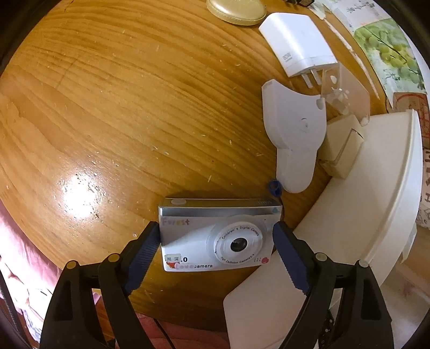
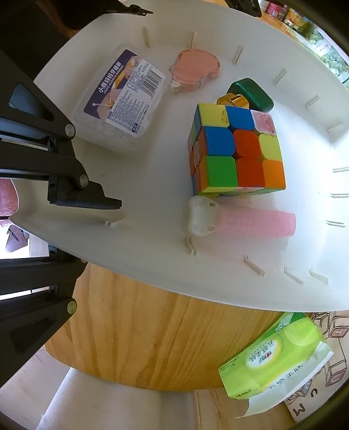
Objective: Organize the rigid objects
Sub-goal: 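Close the left gripper on the white toy device and lift it, then carry the white toy device over the tray with the left gripper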
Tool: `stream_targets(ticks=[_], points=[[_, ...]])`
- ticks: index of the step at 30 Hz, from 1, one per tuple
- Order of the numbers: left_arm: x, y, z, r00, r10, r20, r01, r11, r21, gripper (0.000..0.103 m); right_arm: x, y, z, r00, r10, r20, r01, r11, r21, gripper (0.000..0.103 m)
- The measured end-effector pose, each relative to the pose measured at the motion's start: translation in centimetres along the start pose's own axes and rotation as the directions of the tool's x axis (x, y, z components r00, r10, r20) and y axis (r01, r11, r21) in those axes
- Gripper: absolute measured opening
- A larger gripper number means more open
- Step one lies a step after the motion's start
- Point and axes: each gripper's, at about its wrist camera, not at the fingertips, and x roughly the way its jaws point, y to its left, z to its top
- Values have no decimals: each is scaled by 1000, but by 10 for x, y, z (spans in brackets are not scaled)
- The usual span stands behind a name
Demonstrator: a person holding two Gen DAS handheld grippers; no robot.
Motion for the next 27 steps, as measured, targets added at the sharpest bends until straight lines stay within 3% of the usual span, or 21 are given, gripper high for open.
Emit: stream_targets(ticks=[7,11,20,27], points=[[18,4,5,999,-27,-39,25,999,-45,101,-3,-2,3,1000,2,-3,-2,1000,3,15],[21,6,10,1000,-7,-26,6,999,-47,101,-3,-4,4,1000,4,-2,-4,1000,5,15],[29,-9,20,993,116,-23,-117,992,-51,102,-4,-5,2,1000,6,0,-6,1000,12,15],[37,-8,21,991,131,-15,-132,988,-74,102,-6,-11,-1,1000,17,0,-17,999,31,15]])
